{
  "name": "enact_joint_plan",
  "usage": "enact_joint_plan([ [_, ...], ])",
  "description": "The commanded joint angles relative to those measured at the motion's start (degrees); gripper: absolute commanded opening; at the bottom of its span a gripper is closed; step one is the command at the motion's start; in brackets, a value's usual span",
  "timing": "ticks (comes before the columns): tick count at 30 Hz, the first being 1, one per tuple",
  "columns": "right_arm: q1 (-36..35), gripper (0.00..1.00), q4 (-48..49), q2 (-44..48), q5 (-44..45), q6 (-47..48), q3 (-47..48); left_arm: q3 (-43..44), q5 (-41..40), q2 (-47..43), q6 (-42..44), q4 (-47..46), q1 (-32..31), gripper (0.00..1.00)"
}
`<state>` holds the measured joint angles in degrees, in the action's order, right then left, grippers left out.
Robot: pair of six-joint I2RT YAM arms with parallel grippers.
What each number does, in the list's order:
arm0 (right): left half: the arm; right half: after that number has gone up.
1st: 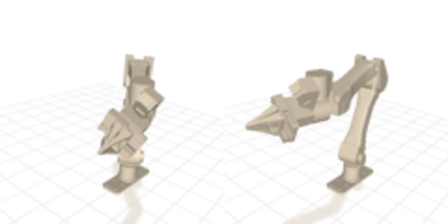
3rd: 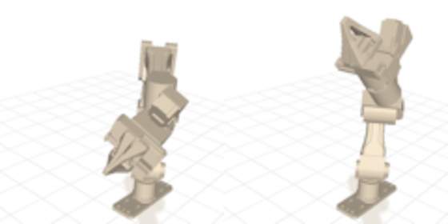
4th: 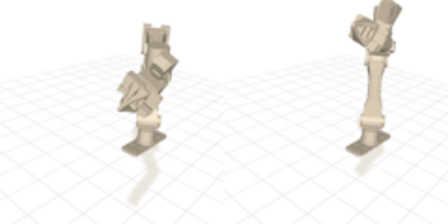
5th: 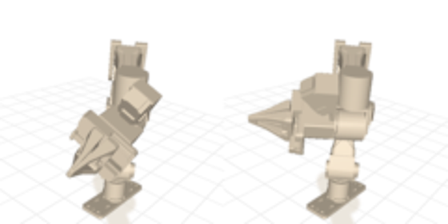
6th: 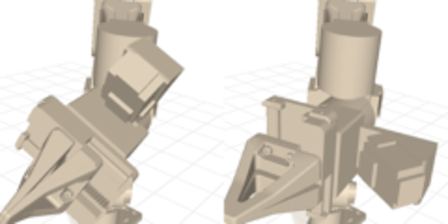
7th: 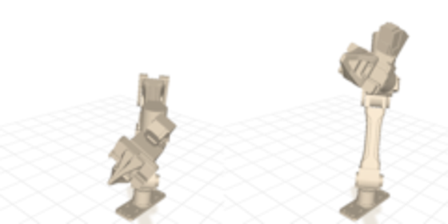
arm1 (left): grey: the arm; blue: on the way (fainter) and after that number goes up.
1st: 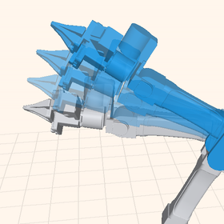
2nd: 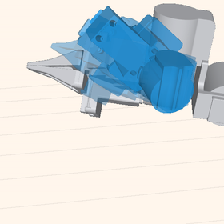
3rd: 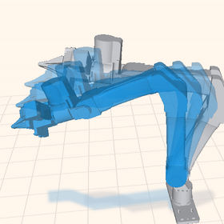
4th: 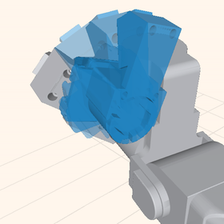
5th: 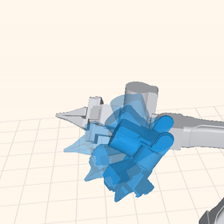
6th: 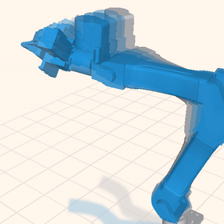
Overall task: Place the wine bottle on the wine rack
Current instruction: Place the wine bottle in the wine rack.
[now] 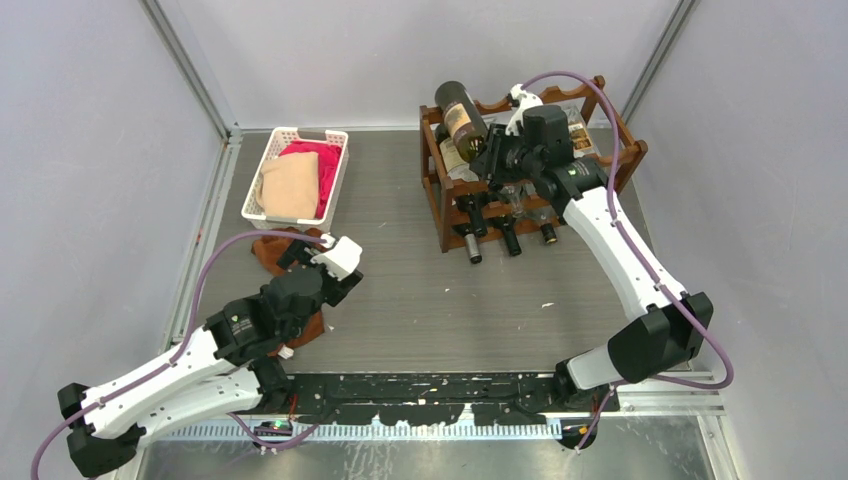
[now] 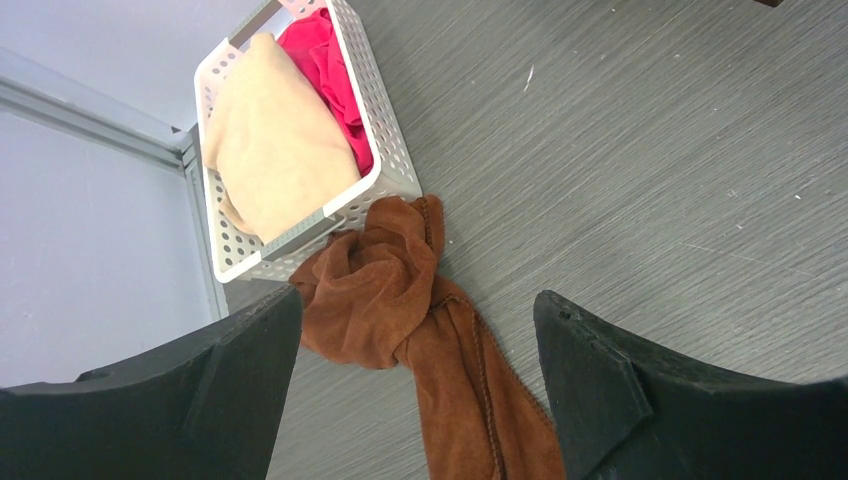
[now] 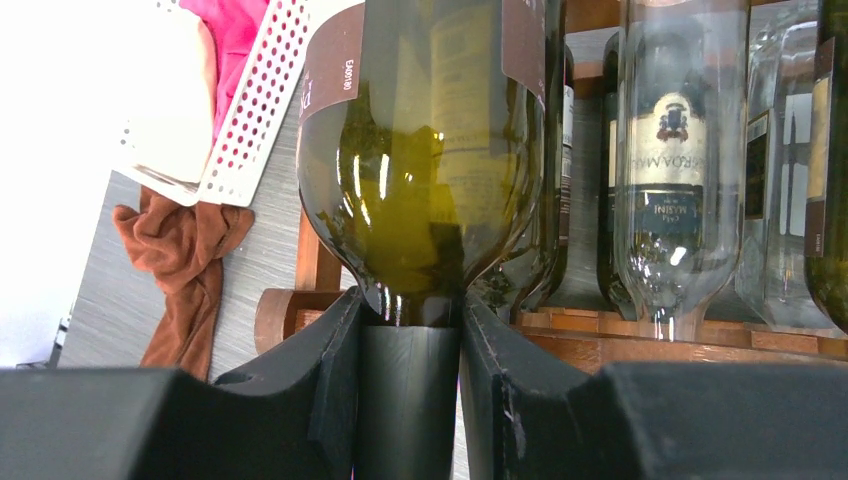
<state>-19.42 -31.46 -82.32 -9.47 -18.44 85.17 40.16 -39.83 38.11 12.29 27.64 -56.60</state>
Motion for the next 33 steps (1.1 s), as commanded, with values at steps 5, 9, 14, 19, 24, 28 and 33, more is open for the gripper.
enact_joint_plan([
  [5,-1.54,0.12,11.18,1.55,5.37,0.53,2.16,0.08,0.53,-0.76,0.19,-2.58,0.39,0.85],
  [9,-1.83,0.23,11.20,1.49,5.17,0.97,0.59,0.17,0.61,-0.71,0.19,-2.44,0.44,0.85],
  [14,-1.87,0.35,11.23,1.38,5.51,1.59,-0.90,0.09,0.99,-0.93,0.10,-2.48,0.48,0.85],
  [19,-2.32,0.49,11.04,0.96,5.78,2.28,-1.14,0.18,1.16,-0.97,0.14,-2.35,0.55,0.85],
  [24,-2.55,0.58,10.74,0.57,6.10,2.27,-1.14,0.27,2.27,-1.15,-0.07,-2.12,0.57,0.84],
  [28,-2.52,0.60,10.30,1.28,6.35,3.35,-0.66,0.36,2.47,-1.19,-0.11,-2.11,0.53,0.84],
  [33,-2.11,0.64,8.08,3.98,6.85,7.86,1.12,0.53,3.42,-2.14,-0.87,-2.28,0.53,0.84],
])
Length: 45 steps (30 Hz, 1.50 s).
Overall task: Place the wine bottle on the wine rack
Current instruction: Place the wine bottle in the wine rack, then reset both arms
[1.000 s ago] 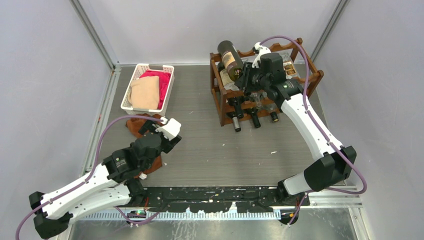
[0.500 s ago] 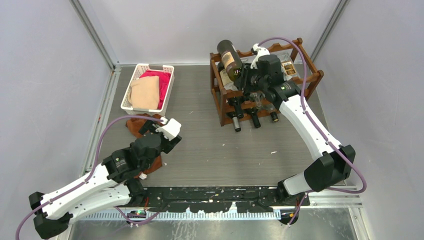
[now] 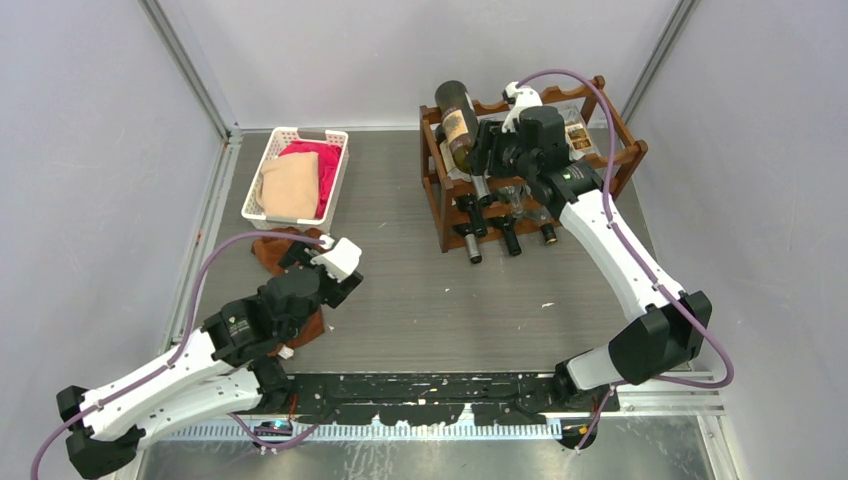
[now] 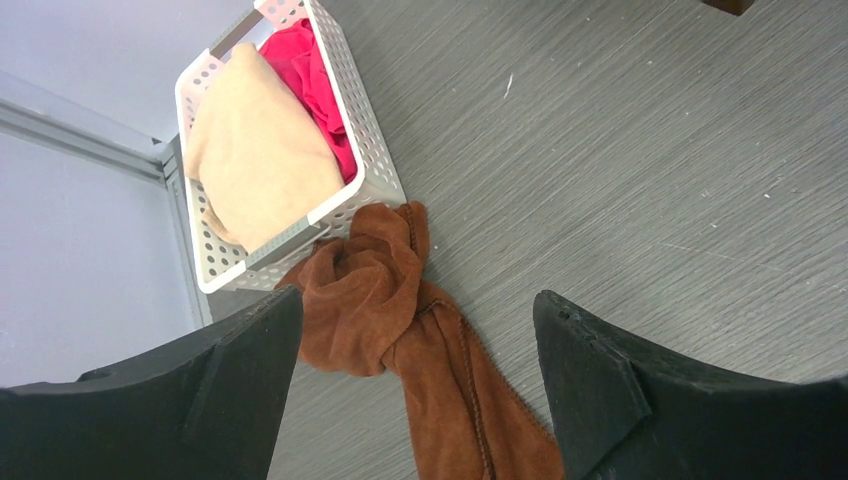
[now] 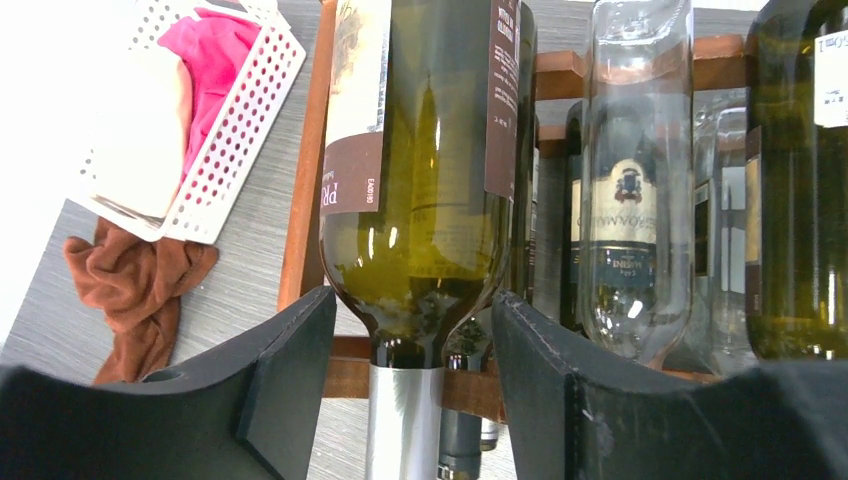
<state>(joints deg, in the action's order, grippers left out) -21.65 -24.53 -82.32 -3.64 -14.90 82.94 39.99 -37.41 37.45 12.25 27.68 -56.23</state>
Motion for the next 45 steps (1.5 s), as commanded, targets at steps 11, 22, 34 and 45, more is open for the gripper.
enact_joint_plan([
  [11,9.21,0.76,-5.90,12.51,-20.13,12.68,3.25,1.95,8.25,-2.86,-10.31,-6.27,0.69,0.91],
  [22,20.91,1.00,-20.73,21.96,-19.17,25.94,6.56,8.36,36.18,-2.11,-37.55,-20.08,14.97,1.00],
  [34,20.98,1.00,-29.99,22.82,-12.09,17.93,26.88,44.62,58.19,16.48,-34.34,-1.22,27.75,1.00],
  [45,20.99,1.00,-28.64,20.54,-1.70,2.64,38.60,50.69,56.48,13.80,-31.73,2.80,27.75,1.00],
])
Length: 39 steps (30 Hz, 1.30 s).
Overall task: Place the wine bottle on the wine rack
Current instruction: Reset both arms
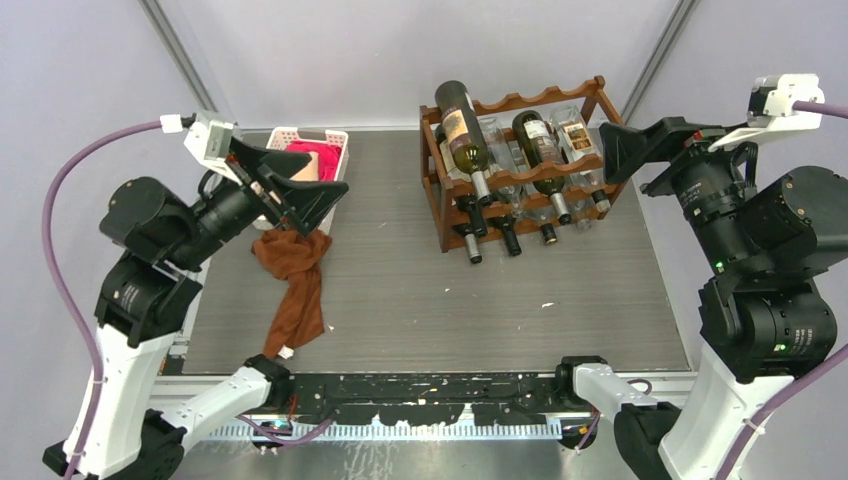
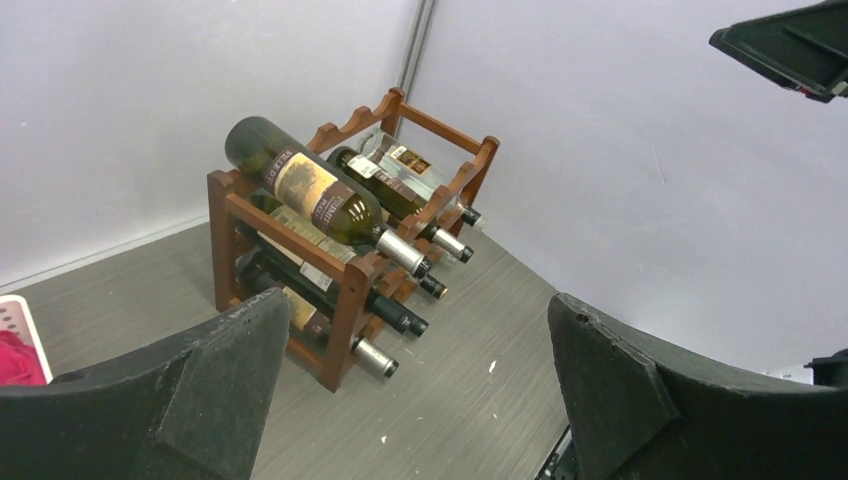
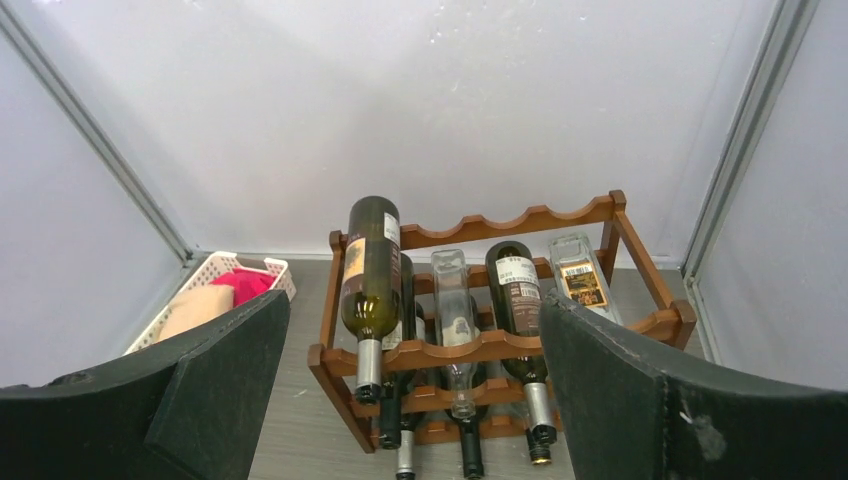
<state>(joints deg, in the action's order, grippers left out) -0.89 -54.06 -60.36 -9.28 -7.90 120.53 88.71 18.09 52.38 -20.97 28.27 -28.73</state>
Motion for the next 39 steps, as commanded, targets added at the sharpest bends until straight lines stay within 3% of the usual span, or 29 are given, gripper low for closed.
enact_joint_plan([
  [1,0.20,1.00,1.15,-1.29,4.06,-4.28,0.59,2.06,0.86,-1.33,1.68,2.72,0.25,1.00],
  [39,0.21,1.00,4.32,0.11,5.45,-5.99,-6.41,-4.11,-3.94,-4.68,6.45,6.98,0.25,1.00],
])
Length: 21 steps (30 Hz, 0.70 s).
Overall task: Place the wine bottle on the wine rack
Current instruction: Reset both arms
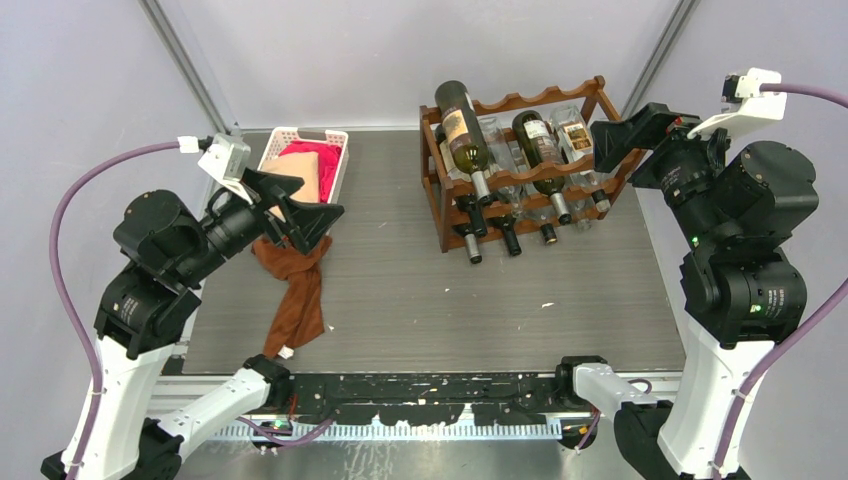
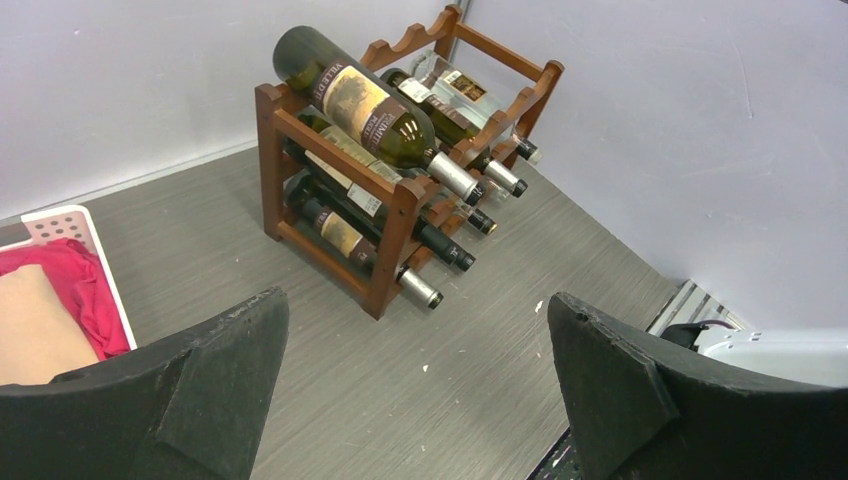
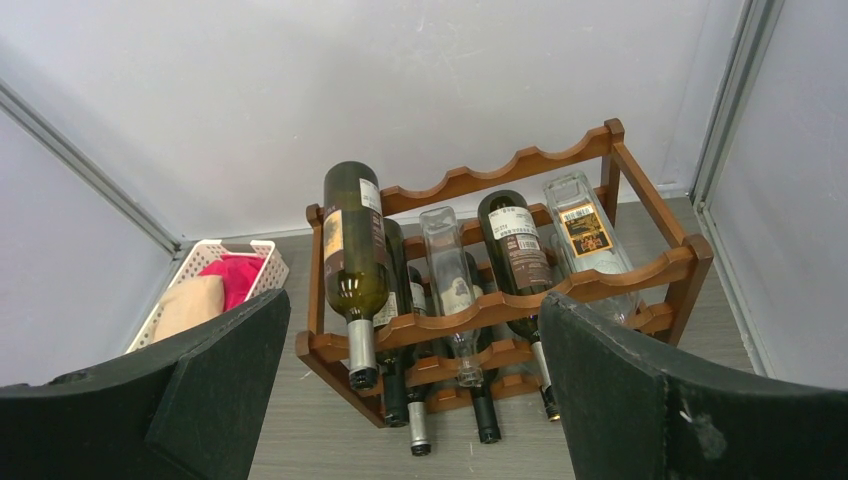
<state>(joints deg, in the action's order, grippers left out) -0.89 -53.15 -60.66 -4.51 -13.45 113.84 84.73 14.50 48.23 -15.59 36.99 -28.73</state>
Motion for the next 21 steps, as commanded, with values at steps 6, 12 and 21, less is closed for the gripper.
enact_joint_plan([
  [6,0.20,1.00,3.65,0.33,0.73,-0.34,0.02,-0.65,-0.60,-0.81,1.31,-1.88,0.25,1.00],
  [12,0.23,1.00,3.73,0.28,0.98,-0.27,-0.18,-0.88,-0.83,-0.85,1.49,-1.99,0.25,1.00],
  [21,0.23,1.00,4.08,0.75,1.56,0.07,-1.44,-0.34,-1.41,-0.94,2.57,-1.32,0.25,1.00],
])
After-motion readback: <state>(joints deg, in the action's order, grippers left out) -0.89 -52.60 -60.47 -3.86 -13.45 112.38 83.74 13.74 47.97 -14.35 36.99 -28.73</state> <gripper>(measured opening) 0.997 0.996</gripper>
